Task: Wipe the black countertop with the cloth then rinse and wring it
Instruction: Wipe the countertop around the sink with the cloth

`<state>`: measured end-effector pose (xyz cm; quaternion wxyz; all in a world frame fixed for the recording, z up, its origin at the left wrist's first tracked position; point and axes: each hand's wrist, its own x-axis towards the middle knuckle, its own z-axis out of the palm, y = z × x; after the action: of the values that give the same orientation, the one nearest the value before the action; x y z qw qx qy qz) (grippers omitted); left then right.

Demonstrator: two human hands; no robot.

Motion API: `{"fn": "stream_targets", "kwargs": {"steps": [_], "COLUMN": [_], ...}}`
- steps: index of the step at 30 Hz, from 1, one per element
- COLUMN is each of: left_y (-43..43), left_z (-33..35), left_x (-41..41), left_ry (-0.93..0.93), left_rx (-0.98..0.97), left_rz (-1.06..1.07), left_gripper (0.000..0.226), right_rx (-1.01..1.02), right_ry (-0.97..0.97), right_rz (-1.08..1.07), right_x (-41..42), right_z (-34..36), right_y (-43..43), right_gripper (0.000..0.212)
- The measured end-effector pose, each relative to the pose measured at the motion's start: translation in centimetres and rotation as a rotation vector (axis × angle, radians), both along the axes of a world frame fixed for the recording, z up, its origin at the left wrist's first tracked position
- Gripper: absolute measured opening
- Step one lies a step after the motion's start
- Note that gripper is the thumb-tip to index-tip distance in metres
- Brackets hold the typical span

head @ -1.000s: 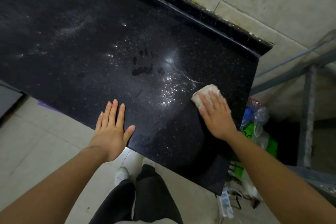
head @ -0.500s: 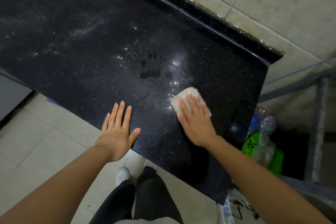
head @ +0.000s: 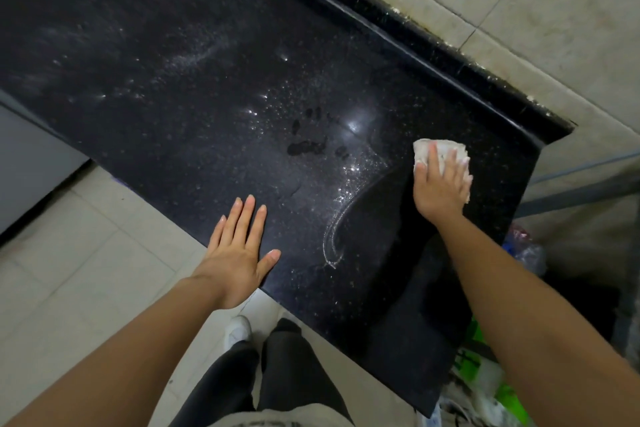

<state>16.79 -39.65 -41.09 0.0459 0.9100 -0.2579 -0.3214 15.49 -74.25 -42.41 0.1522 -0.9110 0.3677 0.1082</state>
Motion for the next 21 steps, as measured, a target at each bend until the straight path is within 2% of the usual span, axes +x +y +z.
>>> {"fn": "stream_targets", "kwargs": {"steps": [2, 3, 6, 8, 10, 13, 15, 17, 21], "left_y": [0.1, 0.1, 0.1, 0.0, 0.0, 0.0, -0.1, -0.2, -0.2], "left_z": [0.0, -0.1, 0.0, 0.0, 0.0, 0.0, 0.0, 0.0, -0.1], "left_x": [0.0, 0.0, 0.0, -0.1, -0.1, -0.1, -0.2, -0.2, -0.1], "left_ry": [-0.009, -0.008, -0.004, -0.011, -0.013, -0.014, -0.021, -0.033, -0.029], "left_rx": [-0.002, -0.006, -0.019, -0.012, -0.013, -0.008, 0.006, 0.018, 0.001], "left_rz": [-0.004, -0.006, -0.004, -0.012, -0.010, -0.003, -0.001, 0.000, 0.015], "left_gripper": [0.075, 0.075, 0.080, 0.083, 0.083, 0.082, 0.080, 0.076, 0.072], "right_rx": [0.018, -0.003, -0.130, -0.111, -0.031, 0.049, 0.027, -0.046, -0.103], "right_ry": [-0.013, -0.015, -0.042, -0.067, -0.070, -0.056, -0.032, 0.008, 0.015], "right_rz": [-0.041, 0.015, 0.359, 0.541, 0.673, 0.925, 1.045, 0.917, 0.342], "right_x": [1.7, 2.0, 1.4, 0.4, -0.4, -1.2, -1.5, -1.7, -4.5], "right_z": [-0.3, -0.5, -1.2, -1.0, -0.6, 0.2, 0.1, -0.1, -0.3], "right_y": [1.6, 2.8, 7.4, 11.0, 13.6, 12.9, 10.3, 7.3, 1.8], "right_gripper": [0.054, 0.054, 0.059, 0.066, 0.063, 0.057, 0.056, 0.061, 0.068]}}
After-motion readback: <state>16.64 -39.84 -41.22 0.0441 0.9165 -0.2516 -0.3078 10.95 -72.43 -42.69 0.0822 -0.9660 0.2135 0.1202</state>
